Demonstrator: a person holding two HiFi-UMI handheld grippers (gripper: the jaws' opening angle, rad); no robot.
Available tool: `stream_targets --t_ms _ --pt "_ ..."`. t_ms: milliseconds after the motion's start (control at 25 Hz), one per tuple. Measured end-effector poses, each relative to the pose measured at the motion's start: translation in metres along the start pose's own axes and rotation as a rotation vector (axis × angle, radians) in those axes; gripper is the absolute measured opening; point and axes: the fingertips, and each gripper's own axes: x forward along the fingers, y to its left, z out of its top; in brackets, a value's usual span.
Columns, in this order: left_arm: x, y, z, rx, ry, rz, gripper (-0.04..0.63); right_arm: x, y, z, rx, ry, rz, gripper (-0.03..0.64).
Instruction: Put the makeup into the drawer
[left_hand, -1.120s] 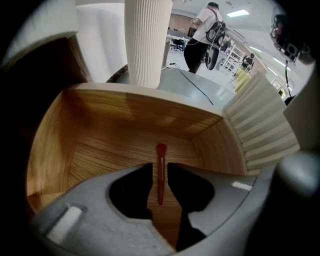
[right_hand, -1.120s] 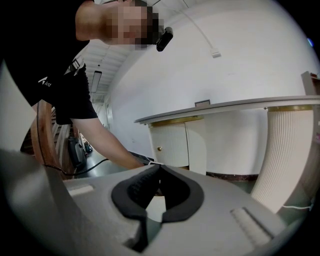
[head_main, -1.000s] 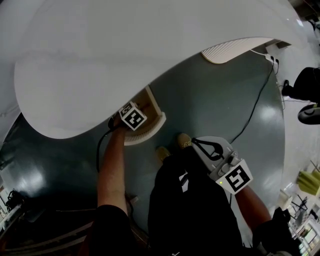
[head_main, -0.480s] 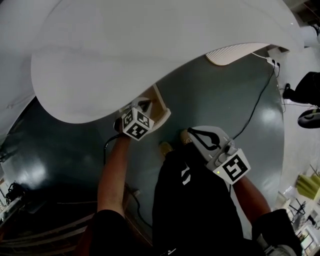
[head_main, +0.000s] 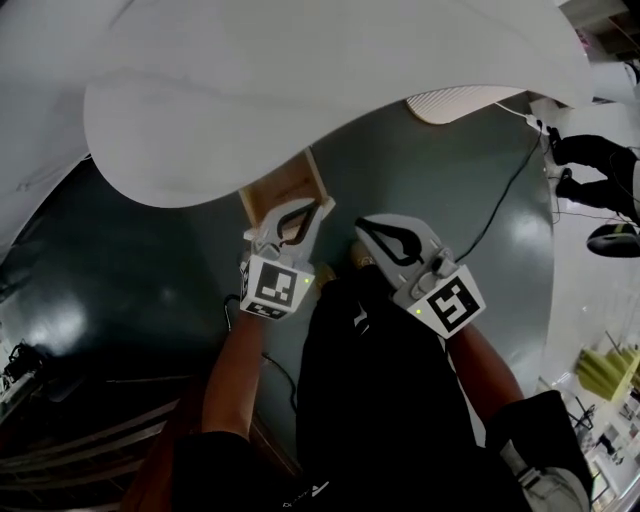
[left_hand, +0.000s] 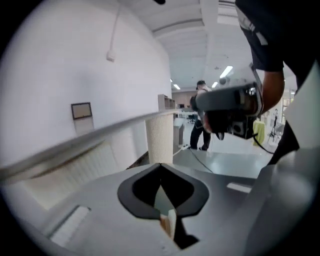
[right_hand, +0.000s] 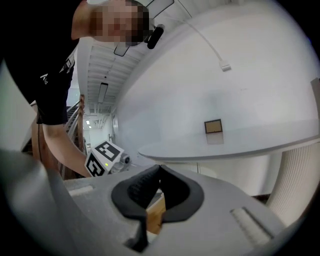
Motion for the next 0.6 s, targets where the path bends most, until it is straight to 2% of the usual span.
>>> stream_targets --t_ms 120,200,240,320,360,600 --pt "-0.037 -0.005 0.063 -0.029 -0.184 0.04 0.011 -0.004 0.007 0.029 -0.002 -0.032 0.015 0.003" --pt "-0.061 -0.008 0.096 -0.04 -0.27 0.063 0.011 -0.007 0.014 0.048 -0.003 -0.053 0.028 0.003" --pt "-0.071 -0.009 0.11 -0.073 -0.305 0.082 0.011 -0.008 0.018 0.056 -0.006 -0.061 0.037 0.003" --pt "-0.091 -0.007 0.133 -0.168 -0.365 0.128 0.011 -0.01 0.025 0.073 -0.011 -0.079 0.057 0.003" --pt "-0.101 -0.006 0.144 -0.192 -0.385 0.146 0.011 -0.011 0.029 0.082 -0.01 -0.088 0.065 0.003" --pt "-0.157 -0.001 0.212 -0.198 -0.502 0.232 0.011 -0.027 0.046 0.141 0.005 -0.165 0.096 0.003"
